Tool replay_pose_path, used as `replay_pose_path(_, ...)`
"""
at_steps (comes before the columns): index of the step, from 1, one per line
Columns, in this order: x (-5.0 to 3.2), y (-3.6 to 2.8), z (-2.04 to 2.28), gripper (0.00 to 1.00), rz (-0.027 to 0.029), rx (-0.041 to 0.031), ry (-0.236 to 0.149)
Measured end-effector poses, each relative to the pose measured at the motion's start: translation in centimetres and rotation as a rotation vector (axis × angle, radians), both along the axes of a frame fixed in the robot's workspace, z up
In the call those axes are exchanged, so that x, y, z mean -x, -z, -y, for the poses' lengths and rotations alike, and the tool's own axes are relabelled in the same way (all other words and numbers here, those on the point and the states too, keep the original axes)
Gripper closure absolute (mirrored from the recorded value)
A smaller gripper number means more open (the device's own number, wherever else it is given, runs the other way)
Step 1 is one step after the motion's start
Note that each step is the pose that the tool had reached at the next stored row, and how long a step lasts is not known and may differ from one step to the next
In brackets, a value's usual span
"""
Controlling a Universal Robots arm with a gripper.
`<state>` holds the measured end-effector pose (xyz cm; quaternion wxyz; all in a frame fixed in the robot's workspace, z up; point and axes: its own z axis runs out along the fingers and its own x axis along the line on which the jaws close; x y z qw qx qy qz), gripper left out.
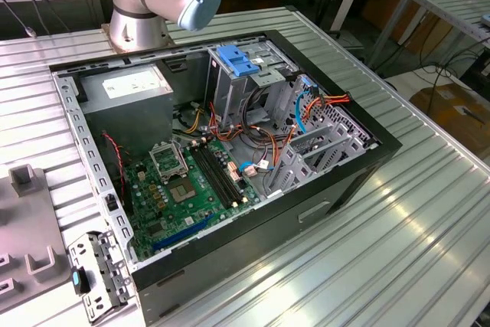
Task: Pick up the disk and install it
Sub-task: 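Pick up the disk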
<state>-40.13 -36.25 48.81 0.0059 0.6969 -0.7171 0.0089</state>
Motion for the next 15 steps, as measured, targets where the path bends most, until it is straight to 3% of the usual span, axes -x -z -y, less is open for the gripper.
replay_pose_path(3,-0.08,-0.07,0.12,0.63,0.0002,-0.0001,0.000)
replay_pose_path(6,-0.96,-0.08,0.15,0.63,-0.0013,-0.0002,0.000)
replay_pose_path(8,-1.79,-0.08,0.15,0.63,-0.0029,-0.0002,0.000)
replay_pose_path(9,-2.74,-0.08,0.15,0.63,-0.0047,-0.0001,0.000)
replay_pose_path(15,-5.51,-0.07,0.15,0.63,-0.0090,-0.0002,0.000)
